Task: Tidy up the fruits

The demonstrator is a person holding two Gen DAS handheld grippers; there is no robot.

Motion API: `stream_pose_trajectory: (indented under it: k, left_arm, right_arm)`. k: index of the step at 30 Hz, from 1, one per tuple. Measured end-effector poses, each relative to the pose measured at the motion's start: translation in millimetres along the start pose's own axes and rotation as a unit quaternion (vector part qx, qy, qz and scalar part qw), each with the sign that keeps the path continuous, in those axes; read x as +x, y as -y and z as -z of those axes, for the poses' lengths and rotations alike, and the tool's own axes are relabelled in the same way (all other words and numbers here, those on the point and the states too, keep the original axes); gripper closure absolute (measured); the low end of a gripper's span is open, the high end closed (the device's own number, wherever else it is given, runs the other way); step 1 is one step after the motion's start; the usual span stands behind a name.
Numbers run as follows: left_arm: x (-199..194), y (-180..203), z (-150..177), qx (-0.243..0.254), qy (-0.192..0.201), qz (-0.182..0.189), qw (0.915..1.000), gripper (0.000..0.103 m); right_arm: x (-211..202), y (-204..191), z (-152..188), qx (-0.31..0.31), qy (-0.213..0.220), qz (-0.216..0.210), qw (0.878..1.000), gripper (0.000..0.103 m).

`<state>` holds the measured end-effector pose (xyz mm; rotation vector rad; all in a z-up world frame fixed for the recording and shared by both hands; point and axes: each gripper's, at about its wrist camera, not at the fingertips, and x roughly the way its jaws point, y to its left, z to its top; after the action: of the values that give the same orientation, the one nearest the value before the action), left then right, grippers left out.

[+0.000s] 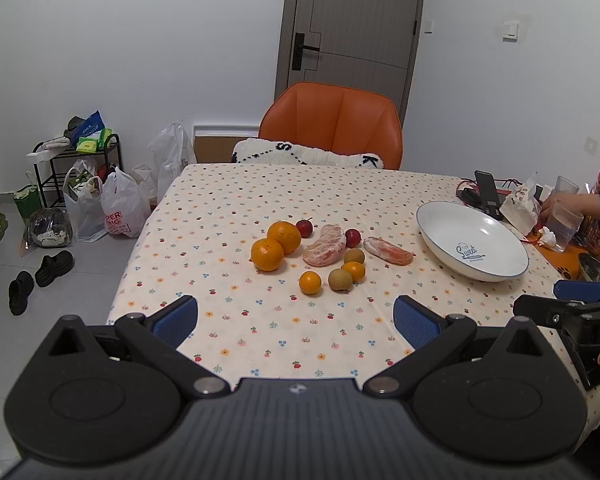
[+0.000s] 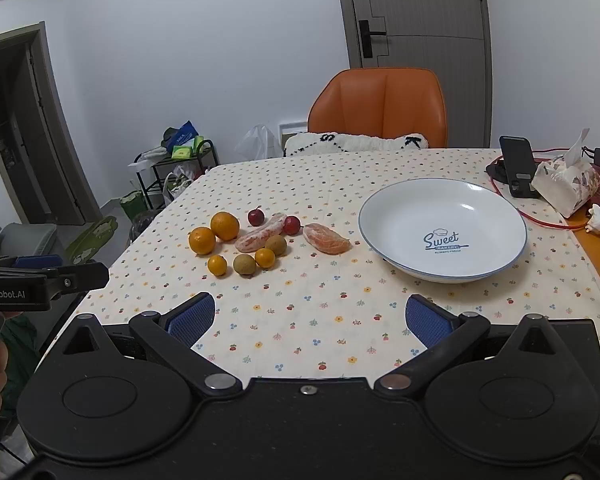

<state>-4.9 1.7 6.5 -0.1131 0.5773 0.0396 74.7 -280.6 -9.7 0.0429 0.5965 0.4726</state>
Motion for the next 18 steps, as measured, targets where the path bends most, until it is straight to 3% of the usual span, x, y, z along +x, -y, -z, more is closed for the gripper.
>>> stream_pose_trajectory:
  k: [18]
  left_arm:
    - [14.3,1.3,0.1,-0.001,0.0,0.001,1.0,0.0]
  right_arm:
    - [18.4,5.5,-11.1,0.001,-0.001,-0.006,1.0,0.0]
